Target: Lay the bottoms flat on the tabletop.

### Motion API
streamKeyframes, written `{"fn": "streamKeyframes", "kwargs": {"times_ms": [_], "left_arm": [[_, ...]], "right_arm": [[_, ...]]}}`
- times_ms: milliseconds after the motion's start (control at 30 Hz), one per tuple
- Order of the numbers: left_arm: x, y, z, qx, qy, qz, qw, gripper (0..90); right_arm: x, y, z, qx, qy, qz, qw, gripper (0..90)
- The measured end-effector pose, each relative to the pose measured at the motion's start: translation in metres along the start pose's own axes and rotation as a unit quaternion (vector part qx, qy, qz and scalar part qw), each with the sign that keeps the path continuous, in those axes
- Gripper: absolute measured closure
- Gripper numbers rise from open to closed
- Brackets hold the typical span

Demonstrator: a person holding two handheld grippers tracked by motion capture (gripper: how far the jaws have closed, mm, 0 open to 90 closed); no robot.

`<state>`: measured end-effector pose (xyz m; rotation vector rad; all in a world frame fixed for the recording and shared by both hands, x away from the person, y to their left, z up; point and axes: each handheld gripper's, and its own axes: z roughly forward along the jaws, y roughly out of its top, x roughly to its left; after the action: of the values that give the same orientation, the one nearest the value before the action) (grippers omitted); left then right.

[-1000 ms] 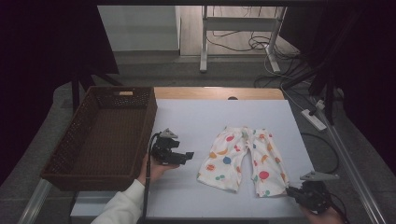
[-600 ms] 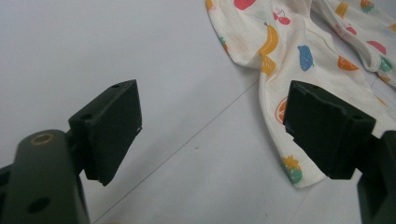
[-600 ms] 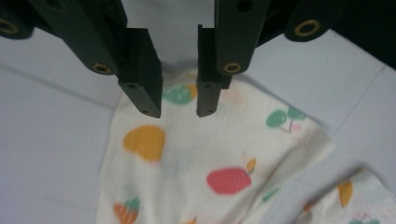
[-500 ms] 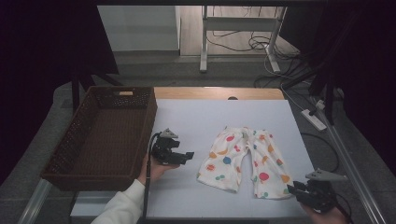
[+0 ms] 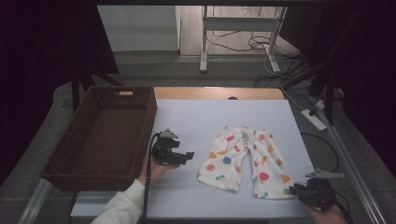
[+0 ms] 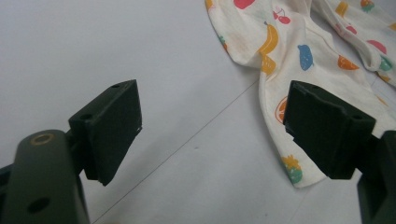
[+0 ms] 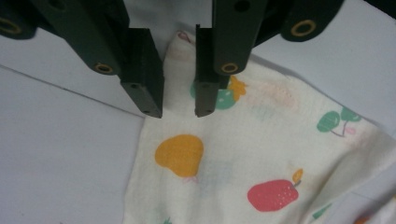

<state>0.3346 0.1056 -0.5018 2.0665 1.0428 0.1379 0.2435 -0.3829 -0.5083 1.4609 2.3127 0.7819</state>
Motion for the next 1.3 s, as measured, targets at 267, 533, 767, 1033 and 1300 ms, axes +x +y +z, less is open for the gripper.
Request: {"fn": "streamKeyframes", "kwargs": {"times_ms": [267, 533, 767, 1033, 1300], "left_arm": [[0.000, 0.000, 0.000, 0.000, 0.000, -0.001, 1.0000, 18.5], [0.000, 0.000, 0.000, 0.000, -0.001, -0.001, 1.0000, 18.5], [0.001, 0.000, 0.000, 0.000, -0.001, -0.001, 1.0000, 18.5], [0.004, 0.000, 0.000, -0.001, 0.001, -0.004, 1.0000, 18.5], [0.004, 0.000, 0.000, -0.002, -0.001, -0.006, 1.0000, 18.5]], "right_arm": [[0.022, 0.023, -0.002, -0.035, 0.010, -0.039, 0.9986, 69.8], [0.049, 0.048, 0.010, -0.062, 0.060, -0.081, 0.9930, 60.9], [0.072, 0.066, 0.030, -0.063, 0.092, -0.117, 0.9868, 58.2], [0.093, 0.082, 0.050, -0.064, 0.121, -0.140, 0.9807, 56.5], [0.108, 0.092, 0.059, -0.069, 0.145, -0.145, 0.9764, 55.0]]}}
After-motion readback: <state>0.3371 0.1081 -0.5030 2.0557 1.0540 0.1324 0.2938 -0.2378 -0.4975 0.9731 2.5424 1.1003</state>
